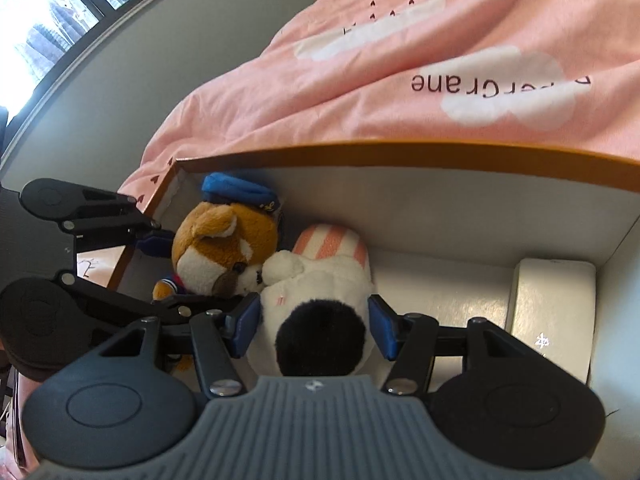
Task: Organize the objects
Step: 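Lift and carry both plush toys over the orange box, then lower the plush toys into the orange box and open both grippers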
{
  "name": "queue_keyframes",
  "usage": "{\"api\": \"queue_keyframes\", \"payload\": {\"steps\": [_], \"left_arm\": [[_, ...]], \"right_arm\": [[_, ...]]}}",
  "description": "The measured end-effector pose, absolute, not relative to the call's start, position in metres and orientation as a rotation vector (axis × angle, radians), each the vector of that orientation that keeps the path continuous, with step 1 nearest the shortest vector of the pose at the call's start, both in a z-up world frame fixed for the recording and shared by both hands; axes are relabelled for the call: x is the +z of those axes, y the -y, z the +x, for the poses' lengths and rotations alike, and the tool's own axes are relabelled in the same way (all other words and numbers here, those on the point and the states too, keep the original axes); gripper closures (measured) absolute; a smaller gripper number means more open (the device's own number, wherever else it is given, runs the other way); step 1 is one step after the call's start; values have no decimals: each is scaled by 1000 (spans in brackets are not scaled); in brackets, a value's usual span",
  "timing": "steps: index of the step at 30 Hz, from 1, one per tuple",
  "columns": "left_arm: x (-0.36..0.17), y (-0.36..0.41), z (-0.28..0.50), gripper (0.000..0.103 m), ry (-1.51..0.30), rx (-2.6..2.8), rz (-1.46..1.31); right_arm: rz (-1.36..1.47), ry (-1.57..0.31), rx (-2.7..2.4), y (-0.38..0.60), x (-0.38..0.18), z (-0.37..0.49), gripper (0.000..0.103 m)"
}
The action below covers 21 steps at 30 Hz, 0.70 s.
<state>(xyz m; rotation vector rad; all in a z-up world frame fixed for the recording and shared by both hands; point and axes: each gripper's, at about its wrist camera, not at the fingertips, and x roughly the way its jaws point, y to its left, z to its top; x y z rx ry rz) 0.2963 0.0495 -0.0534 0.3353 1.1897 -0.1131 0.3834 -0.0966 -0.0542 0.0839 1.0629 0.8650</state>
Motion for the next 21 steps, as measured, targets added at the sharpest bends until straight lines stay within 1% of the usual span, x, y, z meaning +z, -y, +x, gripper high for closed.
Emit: {"api": "queue_keyframes", "payload": {"steps": [3, 4, 7, 9, 10, 11, 15, 17, 19, 20, 21], "left_arm": [[-52, -50, 294, 39, -1181, -120, 345], [-51, -51, 292, 36, -1175, -126, 345], [-51, -53, 290, 37, -1163, -126, 351], [-49, -54, 290, 41, -1156, -119, 337], [-48, -54, 291, 44, -1153, -115, 329], [-48, -54, 290, 45, -1149, -113, 320], [-43, -56, 286, 44, -1136, -104, 310], [-41, -57, 284, 41, -1143, -109, 312], [-39, -59, 282, 41, -1142, -112, 295], [-37, -62, 282, 41, -1136, -105, 282], [-34, -64, 281, 41, -1125, -97, 273]], "right_arm": [[73, -1070, 862, 96, -52, 382, 41], [77, -1078, 858, 97, -52, 382, 41], [81, -1094, 860, 99, -53, 382, 39], [75, -1101, 861, 100, -52, 382, 38], [71, -1101, 860, 101, -51, 381, 38], [66, -1101, 859, 101, -50, 380, 38], [39, -1097, 864, 105, -44, 375, 36], [24, -1092, 870, 107, -42, 372, 36], [3, -1085, 871, 108, -41, 370, 37], [-11, -1084, 870, 107, -41, 369, 43], [-22, -1083, 871, 106, -42, 368, 44]]}}
